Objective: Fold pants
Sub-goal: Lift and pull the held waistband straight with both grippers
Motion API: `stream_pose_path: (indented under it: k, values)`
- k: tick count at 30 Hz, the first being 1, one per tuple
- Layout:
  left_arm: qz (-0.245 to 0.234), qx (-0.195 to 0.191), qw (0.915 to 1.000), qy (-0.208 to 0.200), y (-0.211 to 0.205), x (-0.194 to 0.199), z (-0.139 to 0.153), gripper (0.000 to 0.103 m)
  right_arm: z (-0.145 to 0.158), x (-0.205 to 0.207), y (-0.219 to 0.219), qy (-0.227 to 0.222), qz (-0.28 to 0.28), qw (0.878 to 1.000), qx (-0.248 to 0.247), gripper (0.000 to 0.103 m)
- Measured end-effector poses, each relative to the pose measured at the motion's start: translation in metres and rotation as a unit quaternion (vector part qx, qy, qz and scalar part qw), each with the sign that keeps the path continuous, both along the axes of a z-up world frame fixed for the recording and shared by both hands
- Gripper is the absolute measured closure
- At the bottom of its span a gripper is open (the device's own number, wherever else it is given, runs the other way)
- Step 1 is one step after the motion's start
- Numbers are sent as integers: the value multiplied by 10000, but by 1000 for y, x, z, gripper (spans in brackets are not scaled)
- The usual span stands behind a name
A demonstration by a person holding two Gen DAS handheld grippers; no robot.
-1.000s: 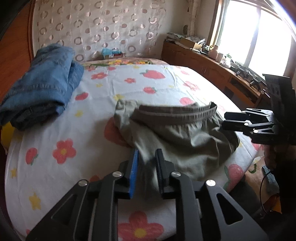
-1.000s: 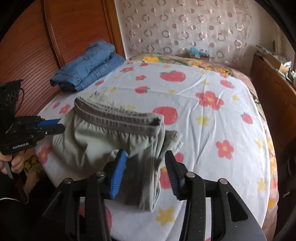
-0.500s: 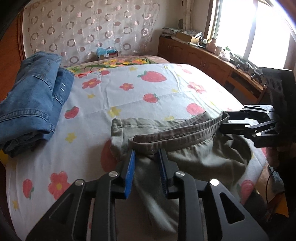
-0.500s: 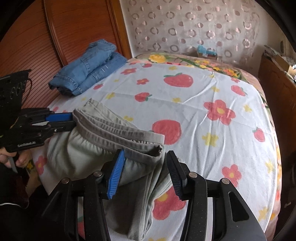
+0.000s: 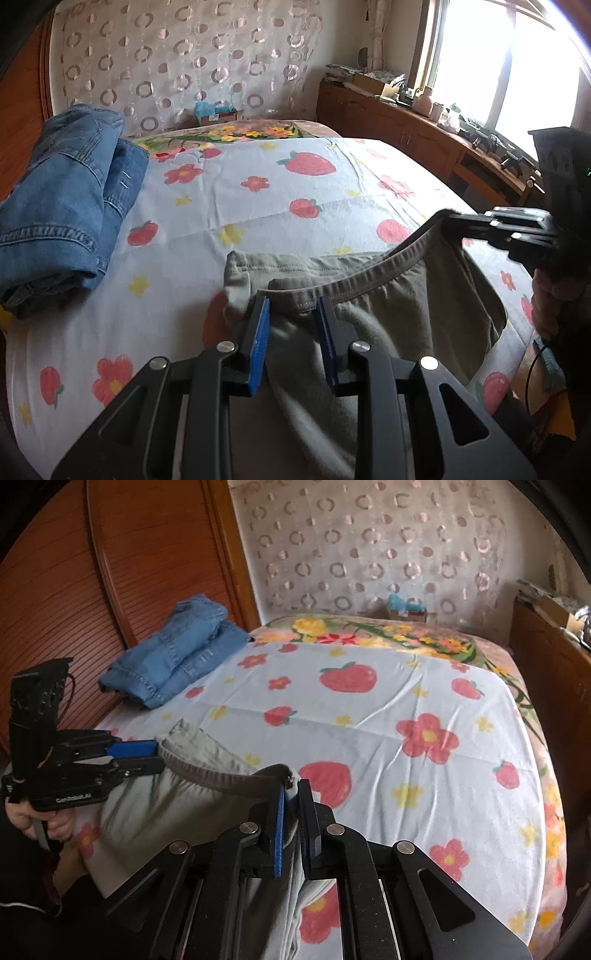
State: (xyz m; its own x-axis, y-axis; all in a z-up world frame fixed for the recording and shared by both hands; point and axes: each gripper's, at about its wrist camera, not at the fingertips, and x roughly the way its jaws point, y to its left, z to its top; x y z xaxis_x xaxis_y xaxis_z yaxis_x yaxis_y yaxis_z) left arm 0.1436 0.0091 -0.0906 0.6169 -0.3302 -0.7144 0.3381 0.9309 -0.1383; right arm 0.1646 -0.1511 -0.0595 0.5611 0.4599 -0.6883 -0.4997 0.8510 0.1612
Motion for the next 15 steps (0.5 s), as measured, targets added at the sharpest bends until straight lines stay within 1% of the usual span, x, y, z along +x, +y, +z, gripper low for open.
stream_pose_path:
  k: [4, 5, 7, 9, 10, 12, 13, 15]
  values:
    - [-90, -17, 9999, -122, -2, 1, 4, 96, -13, 7, 1, 139, -102, 9997, -175, 99]
    - [-125, 16, 9998, -169, -4, 0, 5, 96, -16, 7, 1, 163, -110, 9996, -187, 99]
    - [-77, 23, 9991, -428, -5, -4, 14, 97, -19, 8, 2, 186, -127, 9995, -207, 99]
    - [-47, -105, 9988, -468, -4, -6, 21, 97, -22, 8, 3, 192, -158, 9993, -272, 99]
    - [-29, -91, 9988, -488, -4, -5, 24, 97, -23, 8, 4, 191, -172, 9992, -297, 98]
    - [135, 211, 9980, -579, -5, -5, 25, 97, -26, 8, 4, 183, -211, 9989, -379, 99]
    - [178, 318, 9978, -560, -5, -5, 23, 97, -28, 8, 6, 178, -210, 9987, -425, 98]
    - [182, 303, 9983, -460, -3, -5, 20, 94, -30, 7, 5, 174, -212, 9987, -434, 98]
